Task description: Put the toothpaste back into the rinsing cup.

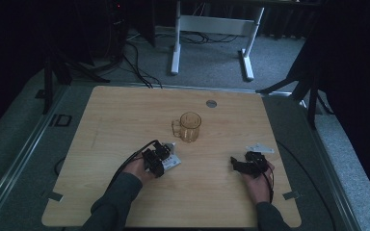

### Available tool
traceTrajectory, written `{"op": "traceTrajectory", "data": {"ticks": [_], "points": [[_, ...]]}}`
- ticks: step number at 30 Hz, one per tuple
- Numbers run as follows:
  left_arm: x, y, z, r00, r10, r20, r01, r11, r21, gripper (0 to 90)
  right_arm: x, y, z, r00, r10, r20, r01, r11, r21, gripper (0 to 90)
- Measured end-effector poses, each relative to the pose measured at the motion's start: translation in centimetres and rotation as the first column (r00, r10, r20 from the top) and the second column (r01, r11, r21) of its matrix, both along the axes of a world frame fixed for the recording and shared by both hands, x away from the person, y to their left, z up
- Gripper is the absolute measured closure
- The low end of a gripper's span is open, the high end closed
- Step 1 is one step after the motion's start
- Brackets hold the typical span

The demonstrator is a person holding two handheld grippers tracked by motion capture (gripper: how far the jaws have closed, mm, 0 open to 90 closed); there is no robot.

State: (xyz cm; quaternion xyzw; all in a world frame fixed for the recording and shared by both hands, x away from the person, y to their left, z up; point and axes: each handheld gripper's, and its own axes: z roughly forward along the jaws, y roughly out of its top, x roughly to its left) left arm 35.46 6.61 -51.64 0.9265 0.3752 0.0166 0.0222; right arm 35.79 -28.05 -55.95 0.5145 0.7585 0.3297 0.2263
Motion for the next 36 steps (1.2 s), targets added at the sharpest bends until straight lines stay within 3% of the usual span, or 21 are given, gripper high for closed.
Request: {"op": "traceTrajectory", "data": {"ticks": [20,30,36], "points": [[0.4,0.7,0.1,0.9996,0.017,-0.023,-0.018,0.9984,-0.054,70.4,0.0,0.0,0.0,1.0,0.0,0.0,0.0,1.0,0.0,22.9],[-0.1,1.0,0.5,0.9999,0.016,-0.001,-0.016,0.9986,-0.051,72.4,0.0,0.0,0.0,1.0,0.0,0.0,0.0,1.0,0.0,22.9],[-0.3,1.1,1.3,0.9996,0.019,0.022,-0.017,0.9973,-0.072,72.8,0.0,0.0,0.0,1.0,-0.001,-0.001,0.001,1.0,0.002,22.9]]}}
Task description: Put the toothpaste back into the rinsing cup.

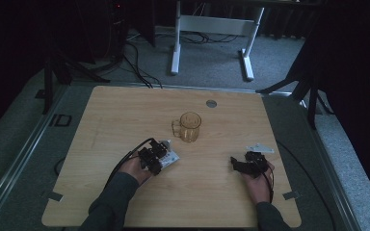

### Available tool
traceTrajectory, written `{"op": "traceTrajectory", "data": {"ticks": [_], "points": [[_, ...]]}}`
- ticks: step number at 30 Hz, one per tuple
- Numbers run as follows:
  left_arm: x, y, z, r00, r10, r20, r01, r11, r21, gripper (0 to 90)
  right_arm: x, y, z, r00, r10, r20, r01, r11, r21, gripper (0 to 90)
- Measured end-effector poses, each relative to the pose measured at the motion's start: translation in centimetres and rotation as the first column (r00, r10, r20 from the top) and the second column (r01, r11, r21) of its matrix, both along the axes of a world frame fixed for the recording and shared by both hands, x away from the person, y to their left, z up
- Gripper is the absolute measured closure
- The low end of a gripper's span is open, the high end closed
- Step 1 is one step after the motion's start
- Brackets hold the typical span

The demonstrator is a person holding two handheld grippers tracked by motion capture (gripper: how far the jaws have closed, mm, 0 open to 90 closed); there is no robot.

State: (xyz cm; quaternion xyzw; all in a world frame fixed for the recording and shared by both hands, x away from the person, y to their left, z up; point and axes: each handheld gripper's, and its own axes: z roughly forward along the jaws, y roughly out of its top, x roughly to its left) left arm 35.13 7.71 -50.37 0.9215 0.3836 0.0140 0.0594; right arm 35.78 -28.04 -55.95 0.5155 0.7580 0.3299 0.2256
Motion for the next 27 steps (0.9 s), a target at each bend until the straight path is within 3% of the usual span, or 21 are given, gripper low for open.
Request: {"op": "traceTrajectory", "data": {"ticks": [15,27], "points": [[-0.3,1.0,2.4,0.998,0.027,0.057,-0.022,0.996,-0.086,73.0,0.0,0.0,0.0,1.0,0.001,0.0,-0.001,1.0,-0.001,22.9],[-0.6,2.1,4.2,0.9866,0.097,0.131,-0.072,0.9801,-0.185,73.0,0.0,0.0,0.0,1.0,0.0,0.0,0.0,1.0,-0.001,22.9]]}}
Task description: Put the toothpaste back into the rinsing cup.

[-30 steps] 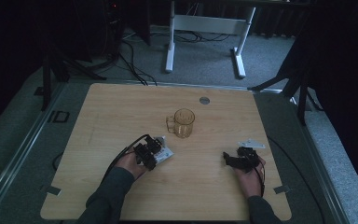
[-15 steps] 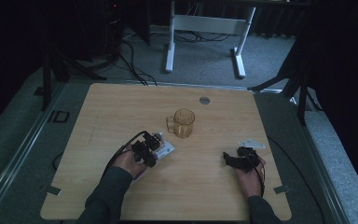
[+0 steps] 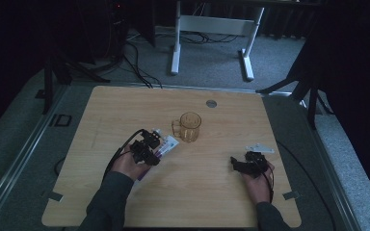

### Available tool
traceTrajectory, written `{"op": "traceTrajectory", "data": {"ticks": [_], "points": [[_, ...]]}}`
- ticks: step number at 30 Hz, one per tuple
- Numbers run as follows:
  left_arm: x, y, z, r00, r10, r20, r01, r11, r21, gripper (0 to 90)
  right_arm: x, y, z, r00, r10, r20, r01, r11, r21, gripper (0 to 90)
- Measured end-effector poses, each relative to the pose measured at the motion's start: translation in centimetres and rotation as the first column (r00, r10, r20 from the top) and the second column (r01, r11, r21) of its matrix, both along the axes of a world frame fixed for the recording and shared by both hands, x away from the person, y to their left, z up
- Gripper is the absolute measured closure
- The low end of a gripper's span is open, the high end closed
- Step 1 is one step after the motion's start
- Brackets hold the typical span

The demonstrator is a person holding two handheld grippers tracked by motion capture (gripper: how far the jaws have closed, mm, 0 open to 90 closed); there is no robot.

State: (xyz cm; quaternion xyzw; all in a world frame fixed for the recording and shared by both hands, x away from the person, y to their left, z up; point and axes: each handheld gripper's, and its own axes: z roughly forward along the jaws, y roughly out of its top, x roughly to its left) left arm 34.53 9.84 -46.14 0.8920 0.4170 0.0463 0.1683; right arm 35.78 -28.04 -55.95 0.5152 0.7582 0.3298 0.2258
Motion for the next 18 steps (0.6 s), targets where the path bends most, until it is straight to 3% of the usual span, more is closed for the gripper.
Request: {"op": "traceTrajectory", "data": {"ticks": [11,18], "points": [[0.0,0.6,0.9,0.9974,0.036,0.062,-0.031,0.9971,-0.07,72.9,0.0,0.0,0.0,1.0,-0.001,0.0,0.001,1.0,0.001,22.9],[0.2,0.7,1.1,0.9917,0.06,0.114,-0.046,0.9916,-0.121,72.9,0.0,0.0,0.0,1.0,-0.002,-0.001,0.002,1.0,0.002,22.9]]}}
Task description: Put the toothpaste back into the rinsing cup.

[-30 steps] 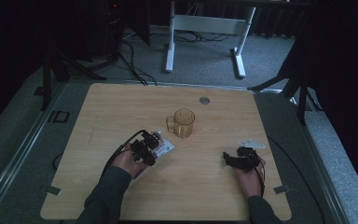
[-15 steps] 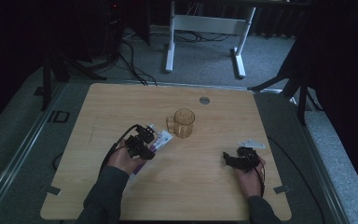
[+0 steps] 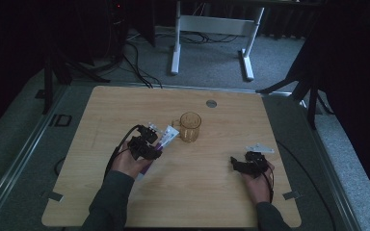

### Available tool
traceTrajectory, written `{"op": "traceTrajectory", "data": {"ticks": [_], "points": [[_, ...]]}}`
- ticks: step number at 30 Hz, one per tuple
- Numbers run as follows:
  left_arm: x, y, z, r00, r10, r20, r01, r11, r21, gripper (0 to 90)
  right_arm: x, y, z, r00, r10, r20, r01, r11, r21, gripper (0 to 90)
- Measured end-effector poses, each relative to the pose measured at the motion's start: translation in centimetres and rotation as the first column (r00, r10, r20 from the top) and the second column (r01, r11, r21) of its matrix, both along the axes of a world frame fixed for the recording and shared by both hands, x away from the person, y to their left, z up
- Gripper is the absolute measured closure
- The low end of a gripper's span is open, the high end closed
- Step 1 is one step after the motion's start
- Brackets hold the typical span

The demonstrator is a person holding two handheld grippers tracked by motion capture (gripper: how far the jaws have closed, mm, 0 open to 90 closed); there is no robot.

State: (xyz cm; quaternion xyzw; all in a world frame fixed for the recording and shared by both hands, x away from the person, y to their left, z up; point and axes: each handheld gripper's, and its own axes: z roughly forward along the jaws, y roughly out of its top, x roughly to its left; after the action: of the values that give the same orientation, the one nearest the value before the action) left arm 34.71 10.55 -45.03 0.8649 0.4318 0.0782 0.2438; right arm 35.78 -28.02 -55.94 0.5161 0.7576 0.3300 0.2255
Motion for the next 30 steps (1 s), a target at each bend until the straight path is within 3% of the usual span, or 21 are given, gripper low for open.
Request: {"op": "traceTrajectory", "data": {"ticks": [15,22,30], "points": [[0.51,0.29,0.07,0.9968,0.021,0.077,-0.016,0.9976,-0.067,72.9,0.0,-0.01,0.0,1.0,0.001,0.001,-0.001,1.0,-0.001,22.9],[0.58,0.43,0.3,0.9893,0.058,0.134,-0.046,0.9944,-0.096,73.0,0.0,-0.01,0.0,1.0,0.001,0.001,-0.001,1.0,-0.001,22.9],[0.55,0.24,0.47,0.9822,0.058,0.178,-0.041,0.9942,-0.1,73.0,0.02,-0.03,-0.01,1.0,0.003,0.003,-0.003,1.0,-0.003,22.9]]}}
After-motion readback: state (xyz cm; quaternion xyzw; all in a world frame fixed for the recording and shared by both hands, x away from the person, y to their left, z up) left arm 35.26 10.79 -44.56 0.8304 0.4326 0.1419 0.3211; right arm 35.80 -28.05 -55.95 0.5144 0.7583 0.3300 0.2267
